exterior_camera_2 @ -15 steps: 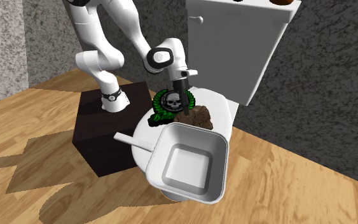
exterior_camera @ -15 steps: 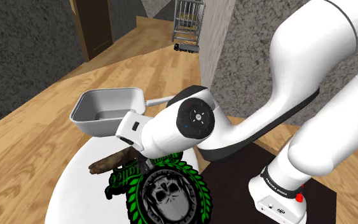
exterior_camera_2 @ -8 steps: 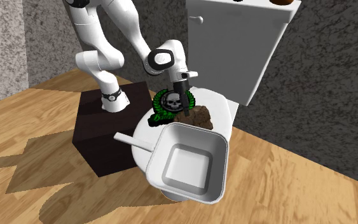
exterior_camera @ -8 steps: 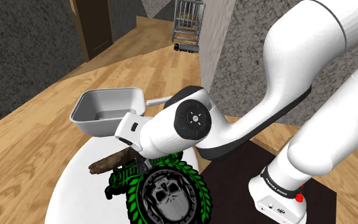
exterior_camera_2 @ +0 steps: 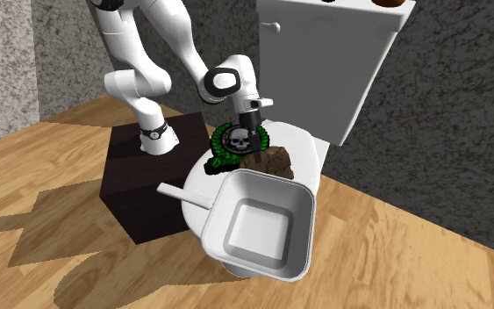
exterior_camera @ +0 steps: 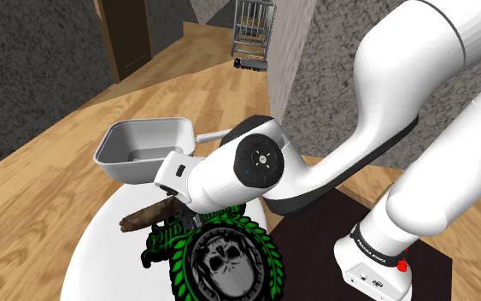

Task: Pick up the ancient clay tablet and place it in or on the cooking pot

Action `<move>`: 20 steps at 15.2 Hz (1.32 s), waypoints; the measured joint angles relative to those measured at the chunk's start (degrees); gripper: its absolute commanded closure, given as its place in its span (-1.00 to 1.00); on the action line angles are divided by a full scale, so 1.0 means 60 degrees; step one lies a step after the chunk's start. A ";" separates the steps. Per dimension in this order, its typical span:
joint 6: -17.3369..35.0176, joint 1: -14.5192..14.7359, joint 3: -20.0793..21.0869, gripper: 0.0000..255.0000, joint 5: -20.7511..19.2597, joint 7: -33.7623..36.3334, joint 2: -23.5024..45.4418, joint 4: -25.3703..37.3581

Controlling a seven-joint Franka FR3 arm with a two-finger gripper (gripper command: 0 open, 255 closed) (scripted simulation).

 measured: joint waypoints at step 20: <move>-0.0435 0.1501 -0.1330 1.00 0.4455 -0.3877 -0.2003 0.0023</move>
